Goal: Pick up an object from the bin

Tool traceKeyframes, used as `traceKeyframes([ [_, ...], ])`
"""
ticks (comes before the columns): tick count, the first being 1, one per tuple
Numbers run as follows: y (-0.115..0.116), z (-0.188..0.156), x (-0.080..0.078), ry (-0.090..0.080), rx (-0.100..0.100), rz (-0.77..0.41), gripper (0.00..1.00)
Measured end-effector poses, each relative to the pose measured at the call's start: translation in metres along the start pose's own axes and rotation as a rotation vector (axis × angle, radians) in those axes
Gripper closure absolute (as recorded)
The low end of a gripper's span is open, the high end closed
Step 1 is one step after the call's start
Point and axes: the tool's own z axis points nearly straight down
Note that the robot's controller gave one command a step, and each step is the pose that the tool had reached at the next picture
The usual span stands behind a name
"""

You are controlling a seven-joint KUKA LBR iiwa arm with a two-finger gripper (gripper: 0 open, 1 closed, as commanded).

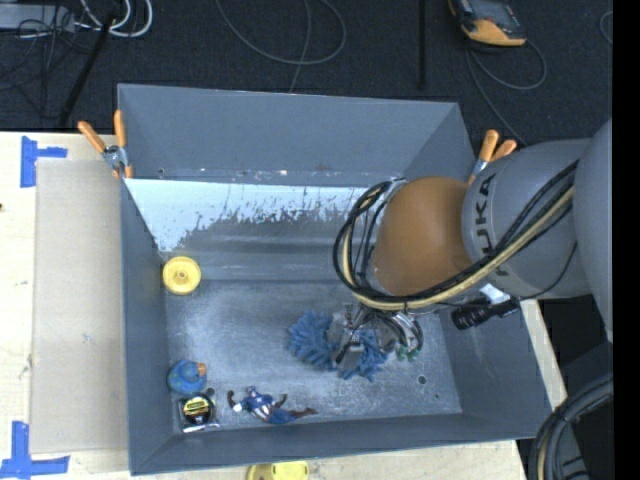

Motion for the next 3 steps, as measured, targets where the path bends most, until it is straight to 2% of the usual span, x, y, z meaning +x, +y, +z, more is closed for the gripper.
traceKeyframes([
  [1,0.0,0.0,0.0,0.0,0.0,0.0,1.0],
  [2,0.002,-0.068,-0.01,-0.001,0.0,-0.024,1.0],
  [3,0.002,-0.068,-0.01,-0.001,0.0,-0.023,1.0],
])
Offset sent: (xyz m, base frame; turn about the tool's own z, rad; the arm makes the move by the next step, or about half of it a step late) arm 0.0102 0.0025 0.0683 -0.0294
